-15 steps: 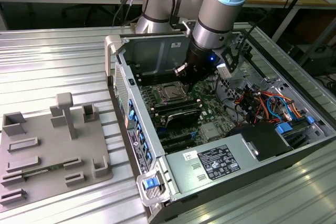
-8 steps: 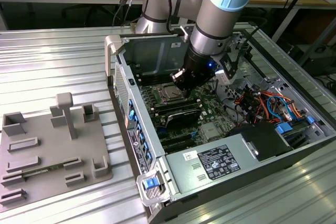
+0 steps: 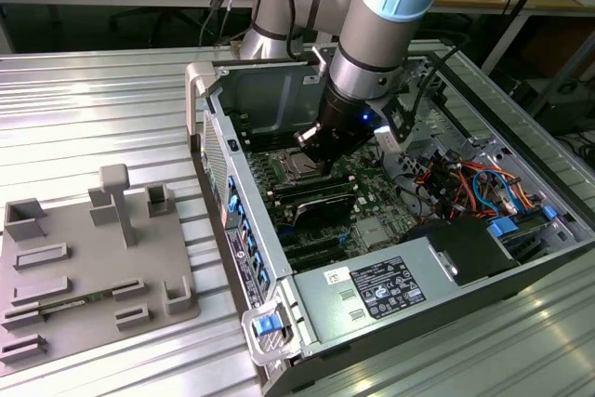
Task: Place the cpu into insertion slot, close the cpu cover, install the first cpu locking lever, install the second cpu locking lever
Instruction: 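Install the second cpu locking lever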
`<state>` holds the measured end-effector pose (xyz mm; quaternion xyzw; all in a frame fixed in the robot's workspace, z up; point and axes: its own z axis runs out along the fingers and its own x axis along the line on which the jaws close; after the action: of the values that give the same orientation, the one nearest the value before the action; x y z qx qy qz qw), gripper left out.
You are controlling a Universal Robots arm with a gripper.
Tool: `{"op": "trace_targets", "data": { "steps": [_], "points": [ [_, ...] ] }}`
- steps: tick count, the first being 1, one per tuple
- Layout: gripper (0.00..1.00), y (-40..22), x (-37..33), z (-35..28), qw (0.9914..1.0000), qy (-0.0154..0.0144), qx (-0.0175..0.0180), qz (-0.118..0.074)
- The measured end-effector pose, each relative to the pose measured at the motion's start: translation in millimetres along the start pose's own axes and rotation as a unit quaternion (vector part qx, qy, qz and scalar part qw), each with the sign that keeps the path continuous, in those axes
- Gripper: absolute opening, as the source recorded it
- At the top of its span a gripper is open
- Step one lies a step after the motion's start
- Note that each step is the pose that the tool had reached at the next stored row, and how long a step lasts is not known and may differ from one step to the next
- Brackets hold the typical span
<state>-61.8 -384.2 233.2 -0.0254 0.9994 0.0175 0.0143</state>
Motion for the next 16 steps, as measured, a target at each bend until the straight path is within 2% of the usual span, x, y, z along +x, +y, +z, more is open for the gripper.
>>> {"op": "trace_targets", "data": {
  "steps": [5, 11, 13, 16],
  "points": [
    [0.11, 0.2, 10.4, -0.3, 1.00000, -0.0001, -0.0021, 0.000],
    [0.11, 0.7, 18.7, 0.3, 0.99999, -0.0003, -0.0052, 0.000],
    [0.11, 0.7, 21.7, 1.4, 0.99998, -0.0003, -0.0056, 0.000],
    [0.11, 0.9, 28.5, 6.3, 0.99998, -0.0003, -0.0057, 0.000]
  ]
}}
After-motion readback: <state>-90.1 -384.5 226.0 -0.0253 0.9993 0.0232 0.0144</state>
